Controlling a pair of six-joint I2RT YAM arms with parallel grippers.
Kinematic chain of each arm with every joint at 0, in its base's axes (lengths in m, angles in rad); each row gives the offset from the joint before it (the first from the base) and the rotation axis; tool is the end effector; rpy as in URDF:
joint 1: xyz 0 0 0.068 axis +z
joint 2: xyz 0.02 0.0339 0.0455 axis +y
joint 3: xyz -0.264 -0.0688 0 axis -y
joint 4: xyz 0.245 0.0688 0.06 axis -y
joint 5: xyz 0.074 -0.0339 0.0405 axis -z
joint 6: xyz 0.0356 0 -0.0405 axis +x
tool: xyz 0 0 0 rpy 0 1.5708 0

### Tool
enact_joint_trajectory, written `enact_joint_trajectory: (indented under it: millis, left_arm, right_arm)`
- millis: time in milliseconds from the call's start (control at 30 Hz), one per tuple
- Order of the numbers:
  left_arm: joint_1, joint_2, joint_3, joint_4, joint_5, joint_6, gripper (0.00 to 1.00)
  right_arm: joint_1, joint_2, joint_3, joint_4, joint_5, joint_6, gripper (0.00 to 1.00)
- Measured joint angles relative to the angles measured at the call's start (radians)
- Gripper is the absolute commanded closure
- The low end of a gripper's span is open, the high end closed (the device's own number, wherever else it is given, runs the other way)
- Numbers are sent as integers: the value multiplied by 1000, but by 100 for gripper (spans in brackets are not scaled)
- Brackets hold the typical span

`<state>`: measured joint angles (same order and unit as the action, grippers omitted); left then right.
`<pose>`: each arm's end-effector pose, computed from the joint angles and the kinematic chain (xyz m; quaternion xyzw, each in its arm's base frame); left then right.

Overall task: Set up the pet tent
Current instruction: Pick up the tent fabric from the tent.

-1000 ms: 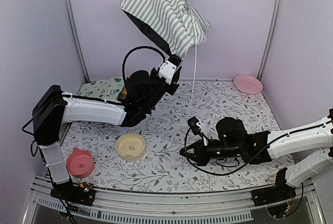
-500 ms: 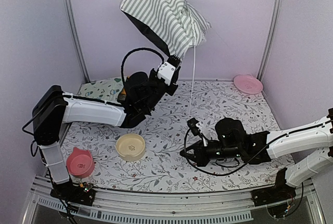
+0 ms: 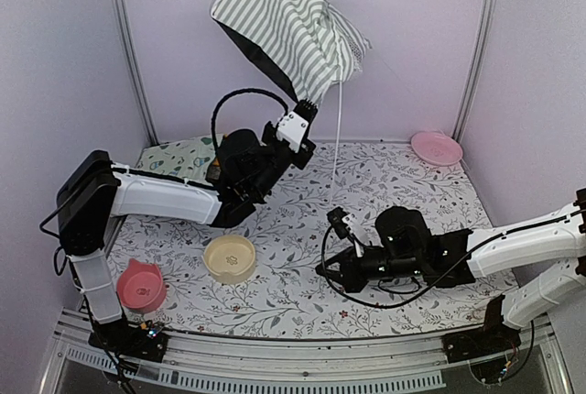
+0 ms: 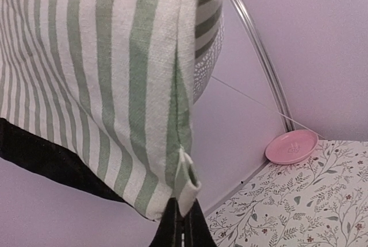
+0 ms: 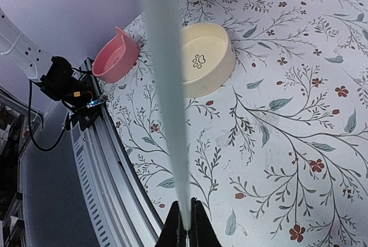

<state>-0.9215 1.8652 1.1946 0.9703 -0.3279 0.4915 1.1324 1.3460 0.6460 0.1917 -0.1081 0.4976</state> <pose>0.2684 -0.3346 0.2927 0.2803 0.5307 -0.0747 0.7963 0.1165 0.2576 0.2057 -0.2947 0.8094 0.4001 0.3131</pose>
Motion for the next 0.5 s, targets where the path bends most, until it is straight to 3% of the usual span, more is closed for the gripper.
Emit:
enact_joint_trajectory:
  millis: [233, 500]
  left_arm:
    - [-23, -36, -101, 31, -16, -43, 100]
    - [-195, -91, -293, 73, -176, -203, 100]
  right_arm:
    - [0, -2, 16, -17, -6, 5, 100]
    - [0, -77, 19, -60, -67, 20, 100]
